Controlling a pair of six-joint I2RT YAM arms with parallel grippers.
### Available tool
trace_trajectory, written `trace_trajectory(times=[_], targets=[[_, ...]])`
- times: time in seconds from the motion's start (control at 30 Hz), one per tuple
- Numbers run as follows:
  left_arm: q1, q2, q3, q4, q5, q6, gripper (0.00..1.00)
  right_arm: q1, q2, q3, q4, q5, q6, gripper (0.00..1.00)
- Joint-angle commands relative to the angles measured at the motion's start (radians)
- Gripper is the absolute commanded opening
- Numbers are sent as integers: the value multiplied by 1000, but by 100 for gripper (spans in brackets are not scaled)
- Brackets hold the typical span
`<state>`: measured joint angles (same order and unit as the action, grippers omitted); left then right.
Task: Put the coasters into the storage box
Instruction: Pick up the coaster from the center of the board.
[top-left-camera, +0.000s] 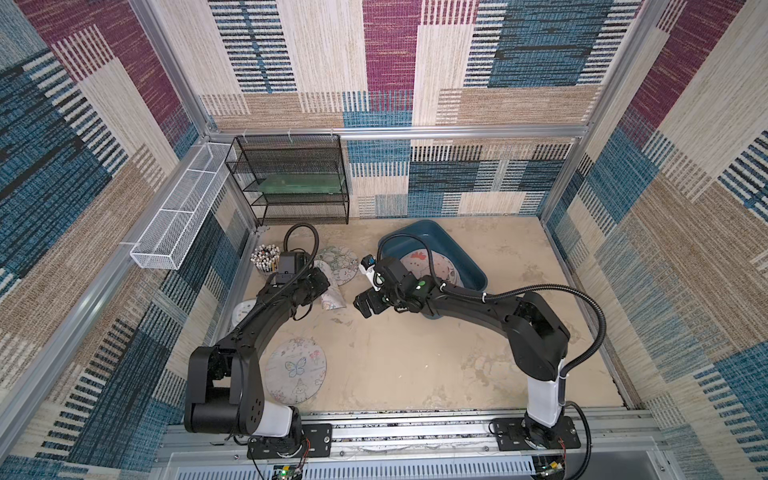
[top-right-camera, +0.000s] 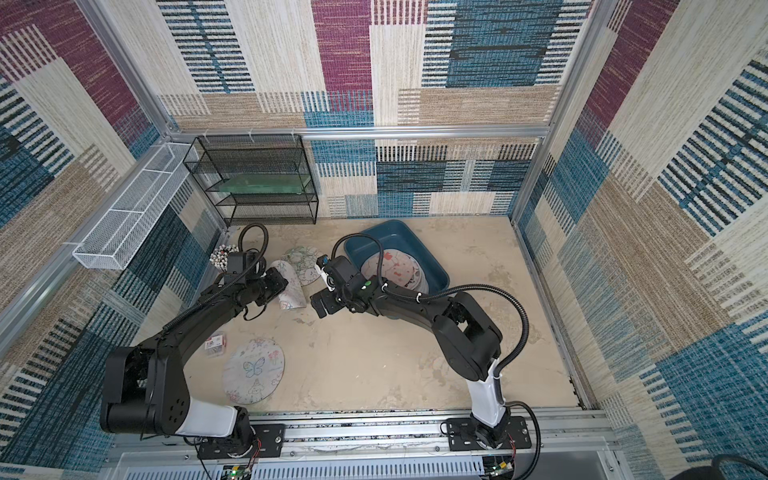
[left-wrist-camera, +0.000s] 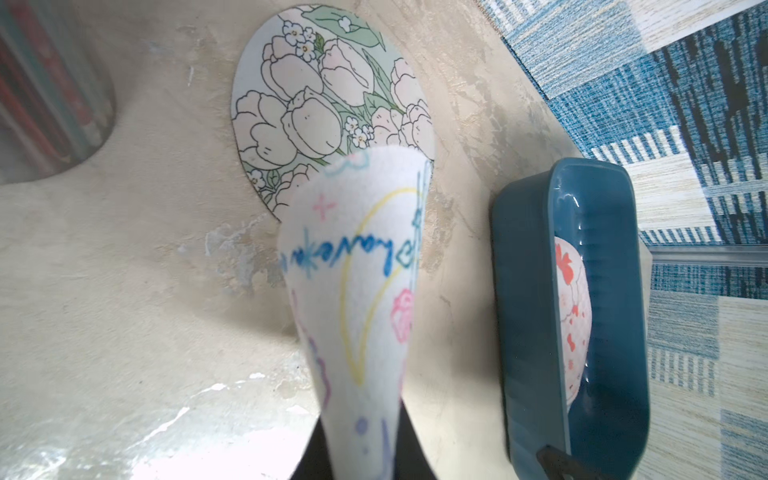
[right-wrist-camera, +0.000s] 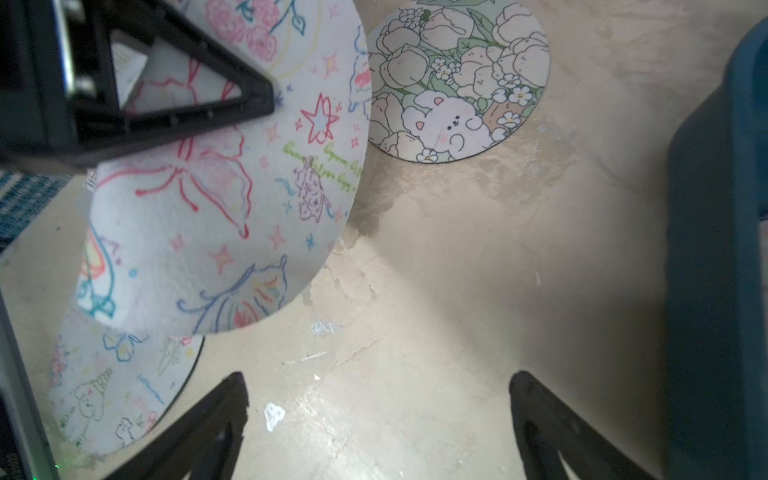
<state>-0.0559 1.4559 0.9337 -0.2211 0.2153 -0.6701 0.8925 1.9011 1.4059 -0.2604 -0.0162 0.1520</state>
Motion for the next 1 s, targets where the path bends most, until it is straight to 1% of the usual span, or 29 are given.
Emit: trace_trajectory(times=[0.0, 0.1, 0.17, 0.3, 0.53, 0.57, 0.6, 0.63, 0.67, 0.7, 0.77, 0.8, 0.83, 0.9, 0.97], targets=[[-7, 12, 22, -47, 6, 15, 14, 56, -74, -67, 118, 91, -167, 99], [-20, 25, 38, -49, 23, 10, 14, 87, -75, -65, 116, 148, -217, 96], [-38, 29, 48, -54, 25, 8, 14, 97, -56, -45, 116, 148, -243, 93], [-71, 42, 70, -64, 44, 1, 14, 119, -3, 9, 113, 154, -292, 92], [-121, 63, 117, -97, 48, 7, 14, 128, 65, 80, 117, 217, -328, 90], [-127, 67, 124, -102, 50, 10, 14, 130, 68, 81, 127, 238, -330, 86], [-133, 70, 130, -105, 50, 12, 14, 130, 70, 81, 137, 254, -333, 79], [-139, 73, 136, -110, 50, 16, 14, 130, 71, 81, 144, 267, -338, 75], [-144, 76, 141, -116, 50, 19, 14, 130, 73, 81, 152, 285, -339, 68], [-148, 79, 146, -120, 51, 22, 14, 129, 76, 82, 152, 292, -345, 57], [-151, 83, 153, -127, 50, 24, 14, 128, 82, 92, 141, 305, -350, 46], [-151, 85, 157, -130, 49, 26, 14, 128, 84, 92, 139, 308, -354, 37], [-151, 88, 160, -132, 48, 27, 14, 127, 84, 91, 138, 308, -357, 32], [-151, 95, 168, -132, 51, 26, 14, 127, 83, 88, 139, 318, -355, 17], [-153, 102, 174, -132, 57, 26, 15, 125, 77, 83, 143, 325, -352, 9]])
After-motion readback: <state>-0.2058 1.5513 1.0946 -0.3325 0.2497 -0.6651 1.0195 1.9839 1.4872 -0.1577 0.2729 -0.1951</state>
